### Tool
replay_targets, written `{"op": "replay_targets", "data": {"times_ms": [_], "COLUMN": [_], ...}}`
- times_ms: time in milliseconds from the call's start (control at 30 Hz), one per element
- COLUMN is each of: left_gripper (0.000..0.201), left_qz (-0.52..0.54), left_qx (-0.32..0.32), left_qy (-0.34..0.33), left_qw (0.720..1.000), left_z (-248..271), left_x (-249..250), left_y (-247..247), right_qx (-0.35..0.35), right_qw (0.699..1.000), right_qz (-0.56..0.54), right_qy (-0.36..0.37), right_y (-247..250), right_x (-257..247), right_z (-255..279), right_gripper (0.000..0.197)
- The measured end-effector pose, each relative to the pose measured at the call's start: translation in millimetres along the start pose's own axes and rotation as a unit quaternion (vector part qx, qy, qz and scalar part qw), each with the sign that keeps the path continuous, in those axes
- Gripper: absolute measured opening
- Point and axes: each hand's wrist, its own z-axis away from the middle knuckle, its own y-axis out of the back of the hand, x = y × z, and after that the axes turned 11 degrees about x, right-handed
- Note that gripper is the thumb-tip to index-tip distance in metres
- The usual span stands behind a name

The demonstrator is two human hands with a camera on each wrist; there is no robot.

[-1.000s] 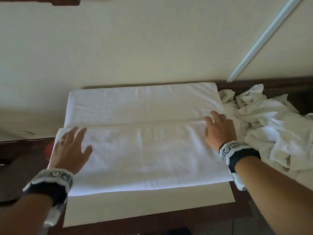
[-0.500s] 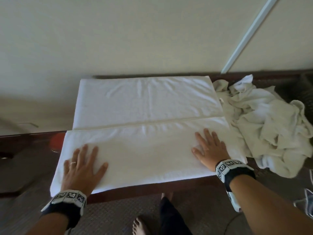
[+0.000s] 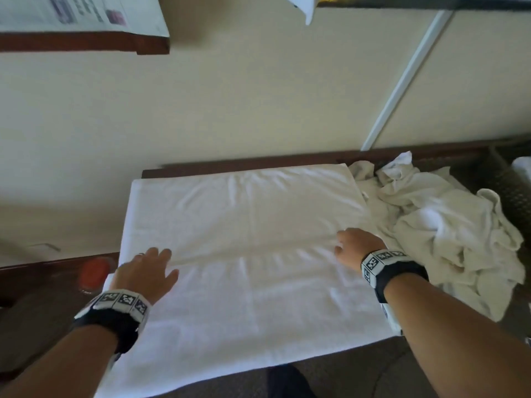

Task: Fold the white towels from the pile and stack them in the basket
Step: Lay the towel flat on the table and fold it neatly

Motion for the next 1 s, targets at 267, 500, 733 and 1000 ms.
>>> {"op": "replay_targets", "data": {"times_ms": [267, 500, 733, 1000], "left_gripper": [0.044, 0.07, 0.064, 0.021], "left_qz": [0.024, -0.013, -0.053, -0.042], "left_qx": [-0.021, -0.027, 0.012, 0.113], "left_qy": [-0.011, 0.012, 0.009, -0.03], "left_qw": [0.999, 0.999, 0.998, 0.992], "left_z": [-130, -211, -243, -190], "left_x": [2, -7, -10, -16], "left_y": [25, 16, 13, 35], "right_qx": [0.048, -0.007, -0.008, 0.055], "right_qw": [0.997, 0.998, 0.997, 0.996], "right_qz": [0.014, -0.04, -0.017, -0.058], "right_qy": [0.06, 0.044, 0.069, 0.031], "right_y": [28, 21, 29, 49], "right_x": [-6, -4, 9, 21], "right_z": [-118, -201, -239, -199], "right_gripper": [0.017, 0.075, 0.08, 0.041]}}
